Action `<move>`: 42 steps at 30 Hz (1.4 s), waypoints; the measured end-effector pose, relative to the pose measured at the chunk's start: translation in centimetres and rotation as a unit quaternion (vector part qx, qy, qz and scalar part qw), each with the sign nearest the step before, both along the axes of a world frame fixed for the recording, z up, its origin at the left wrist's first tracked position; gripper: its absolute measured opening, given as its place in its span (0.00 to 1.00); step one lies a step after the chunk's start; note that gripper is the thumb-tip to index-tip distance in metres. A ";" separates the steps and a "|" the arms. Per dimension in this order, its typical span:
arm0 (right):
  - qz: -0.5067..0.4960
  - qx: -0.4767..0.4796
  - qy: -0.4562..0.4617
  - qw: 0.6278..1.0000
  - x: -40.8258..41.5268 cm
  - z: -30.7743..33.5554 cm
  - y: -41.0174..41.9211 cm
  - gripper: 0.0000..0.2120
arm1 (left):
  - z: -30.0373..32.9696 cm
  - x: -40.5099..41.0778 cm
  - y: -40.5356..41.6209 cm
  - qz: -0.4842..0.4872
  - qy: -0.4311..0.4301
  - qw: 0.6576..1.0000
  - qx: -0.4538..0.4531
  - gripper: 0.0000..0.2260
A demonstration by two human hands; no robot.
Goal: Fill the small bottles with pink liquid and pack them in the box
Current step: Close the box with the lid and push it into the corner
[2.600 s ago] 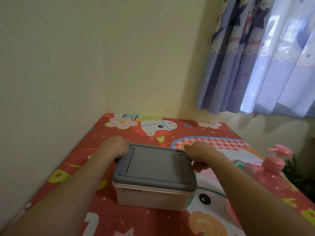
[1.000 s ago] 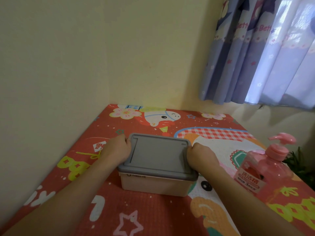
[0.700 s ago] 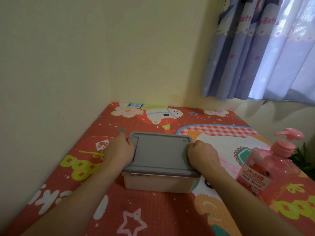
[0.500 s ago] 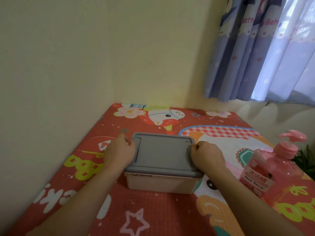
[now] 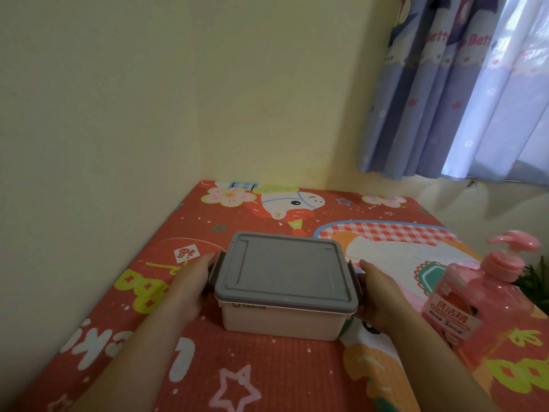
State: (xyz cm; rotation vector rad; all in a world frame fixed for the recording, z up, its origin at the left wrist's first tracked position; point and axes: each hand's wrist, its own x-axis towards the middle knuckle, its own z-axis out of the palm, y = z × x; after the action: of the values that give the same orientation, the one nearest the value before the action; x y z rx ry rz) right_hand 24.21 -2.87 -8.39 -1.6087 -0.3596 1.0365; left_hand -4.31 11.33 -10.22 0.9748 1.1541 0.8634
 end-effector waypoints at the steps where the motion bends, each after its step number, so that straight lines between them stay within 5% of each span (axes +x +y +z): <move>1: -0.005 0.009 -0.005 1.000 0.0 0.0 0.1 0.22 | -0.1 -0.1 0.0 0.004 -0.012 1.000 -0.004 0.13; 11: 0.020 0.100 -0.036 0.994 -0.1 -1.3 0.3 0.20 | -0.4 0.1 0.0 -0.034 -0.070 0.997 -0.003 0.14; 24: 0.137 0.066 -0.236 0.960 0.5 -1.0 0.3 0.31 | -0.7 0.3 1.3 -0.109 -0.050 0.991 0.052 0.25; 42: 0.173 -0.016 -0.349 0.921 1.2 0.2 1.6 0.36 | -0.4 0.6 1.7 -0.111 -0.014 0.991 0.077 0.18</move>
State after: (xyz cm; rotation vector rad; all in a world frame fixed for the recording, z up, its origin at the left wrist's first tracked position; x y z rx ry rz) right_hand 25.43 -1.23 -8.18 -1.9555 -1.1449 0.6815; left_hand -3.68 13.05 -10.62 1.1915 0.9444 0.7913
